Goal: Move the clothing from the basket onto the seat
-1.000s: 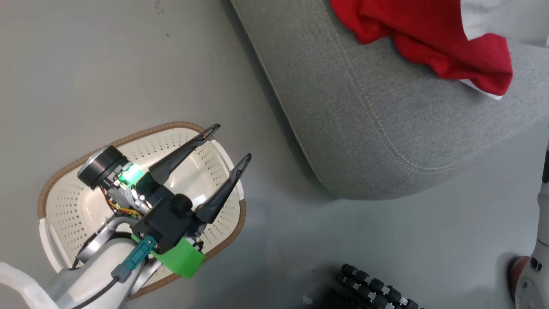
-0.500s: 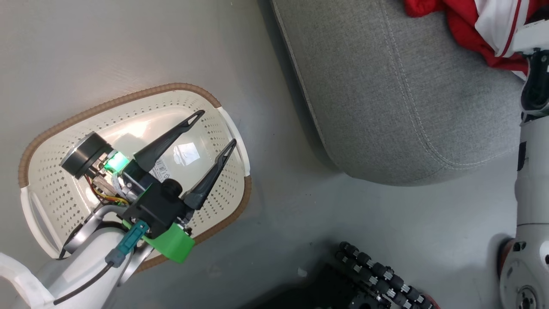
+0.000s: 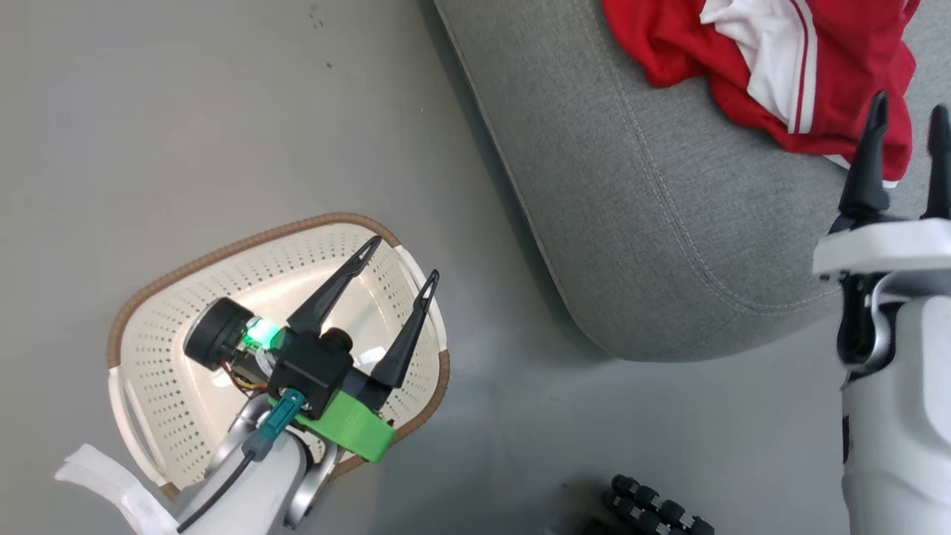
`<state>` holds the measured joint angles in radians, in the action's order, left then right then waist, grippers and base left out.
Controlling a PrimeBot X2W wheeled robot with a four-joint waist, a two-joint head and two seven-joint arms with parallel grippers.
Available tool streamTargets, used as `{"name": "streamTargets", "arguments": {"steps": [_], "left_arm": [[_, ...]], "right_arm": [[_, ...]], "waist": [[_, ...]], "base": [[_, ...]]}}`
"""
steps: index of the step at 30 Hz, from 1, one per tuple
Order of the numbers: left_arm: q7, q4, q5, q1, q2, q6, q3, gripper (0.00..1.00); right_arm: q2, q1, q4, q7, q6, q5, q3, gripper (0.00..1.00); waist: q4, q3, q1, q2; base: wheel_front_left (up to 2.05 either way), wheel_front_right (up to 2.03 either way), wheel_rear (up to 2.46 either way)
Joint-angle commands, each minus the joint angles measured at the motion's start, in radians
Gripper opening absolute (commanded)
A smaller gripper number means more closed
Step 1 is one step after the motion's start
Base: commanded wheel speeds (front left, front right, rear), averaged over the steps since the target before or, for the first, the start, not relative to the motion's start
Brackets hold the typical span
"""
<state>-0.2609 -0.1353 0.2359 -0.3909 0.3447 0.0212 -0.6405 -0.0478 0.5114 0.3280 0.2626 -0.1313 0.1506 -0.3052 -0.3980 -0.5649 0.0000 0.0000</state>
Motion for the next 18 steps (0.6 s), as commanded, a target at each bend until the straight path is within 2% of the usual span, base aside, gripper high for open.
{"name": "streamTargets", "arguments": {"steps": [1, 4, 7, 9, 15, 18], "left_arm": [[-0.005, -0.006, 0.015, 0.028, -0.033, -0.006, 0.015, 1.0], [-0.004, -0.033, 0.038, 0.07, -0.086, -0.003, 0.049, 1.0], [-0.004, -0.03, 0.045, 0.106, -0.159, -0.014, 0.12, 1.0], [-0.004, -0.03, 0.056, 0.15, -0.203, -0.004, 0.173, 1.0], [-0.003, -0.06, 0.038, 0.241, -0.271, 0.03, 0.303, 1.0], [-0.003, -0.064, 0.026, 0.288, -0.283, 0.025, 0.37, 1.0]], "right_arm": [[-0.004, -0.047, 0.004, 0.003, 0.001, 0.009, 0.024, 1.0], [-0.004, -0.13, 0.01, 0.003, 0.001, 0.007, 0.103, 1.0], [-0.006, -0.208, 0.009, 0.003, 0.001, 0.007, 0.179, 1.0], [-0.005, -0.25, 0.003, 0.003, 0.001, 0.009, 0.217, 1.0], [-0.005, -0.344, -0.036, 0.003, 0.001, 0.012, 0.29, 1.0], [-0.006, -0.382, -0.064, 0.003, 0.001, 0.002, 0.326, 1.0]], "waist": [[0.046, 0.137, 0.0, 0.0], [0.087, 0.199, 0.0, 0.0], [0.145, 0.26, 0.0, 0.0], [0.186, 0.298, 0.0, 0.0], [0.298, 0.399, 0.0, 0.0], [0.34, 0.445, 0.0, 0.0]], "base": [[0.0, 0.0, 0.0], [0.0, 0.0, 0.0], [0.0, 0.0, 0.0], [0.0, 0.0, 0.0], [0.0, 0.0, 0.0], [0.0, 0.0, 0.0]]}}
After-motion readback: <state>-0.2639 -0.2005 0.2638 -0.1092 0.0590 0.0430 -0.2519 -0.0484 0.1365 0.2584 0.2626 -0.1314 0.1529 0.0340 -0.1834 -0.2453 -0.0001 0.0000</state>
